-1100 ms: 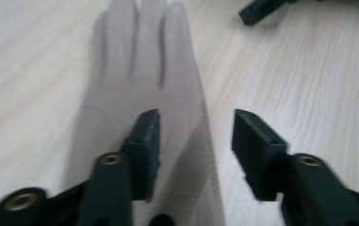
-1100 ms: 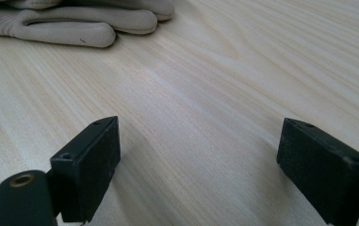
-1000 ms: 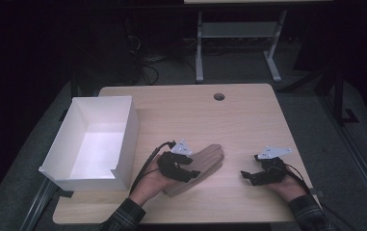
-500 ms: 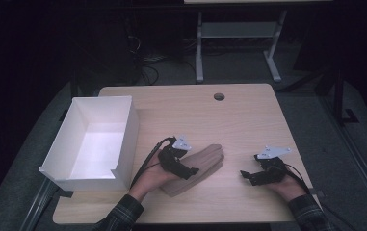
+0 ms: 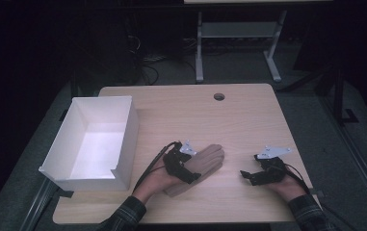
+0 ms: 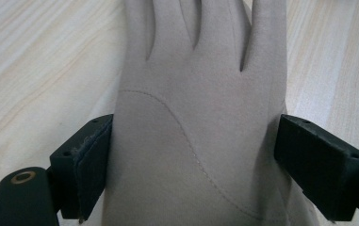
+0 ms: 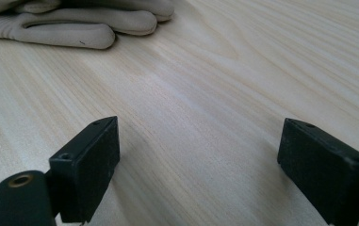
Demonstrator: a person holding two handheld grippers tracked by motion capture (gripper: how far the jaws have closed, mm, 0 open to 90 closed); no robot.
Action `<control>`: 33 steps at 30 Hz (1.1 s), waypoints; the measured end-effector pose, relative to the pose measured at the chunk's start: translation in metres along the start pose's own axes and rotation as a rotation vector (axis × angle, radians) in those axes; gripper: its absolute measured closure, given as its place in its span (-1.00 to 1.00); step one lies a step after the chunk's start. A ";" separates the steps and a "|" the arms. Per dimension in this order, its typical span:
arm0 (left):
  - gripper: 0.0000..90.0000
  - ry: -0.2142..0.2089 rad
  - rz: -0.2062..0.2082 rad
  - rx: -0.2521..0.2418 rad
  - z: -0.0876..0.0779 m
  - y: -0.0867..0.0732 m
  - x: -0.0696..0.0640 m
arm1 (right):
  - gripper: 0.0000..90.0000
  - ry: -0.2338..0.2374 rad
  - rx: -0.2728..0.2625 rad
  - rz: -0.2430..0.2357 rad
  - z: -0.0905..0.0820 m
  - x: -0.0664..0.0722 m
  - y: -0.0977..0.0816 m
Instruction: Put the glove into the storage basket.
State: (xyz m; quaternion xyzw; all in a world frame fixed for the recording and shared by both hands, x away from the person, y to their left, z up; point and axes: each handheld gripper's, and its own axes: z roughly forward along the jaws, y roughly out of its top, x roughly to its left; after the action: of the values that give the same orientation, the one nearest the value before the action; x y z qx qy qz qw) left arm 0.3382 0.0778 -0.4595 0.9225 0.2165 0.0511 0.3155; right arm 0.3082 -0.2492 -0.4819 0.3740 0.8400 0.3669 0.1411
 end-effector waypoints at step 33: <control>0.50 -0.143 -0.061 0.012 -0.023 0.014 -0.005 | -0.72 0.000 -0.001 0.001 0.000 0.000 0.000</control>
State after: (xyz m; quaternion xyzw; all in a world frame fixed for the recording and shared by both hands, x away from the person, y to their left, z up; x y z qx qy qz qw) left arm 0.3340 0.0785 -0.4326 0.9186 0.2219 -0.0259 0.3259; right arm 0.3081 -0.2489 -0.4820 0.3745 0.8395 0.3675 0.1414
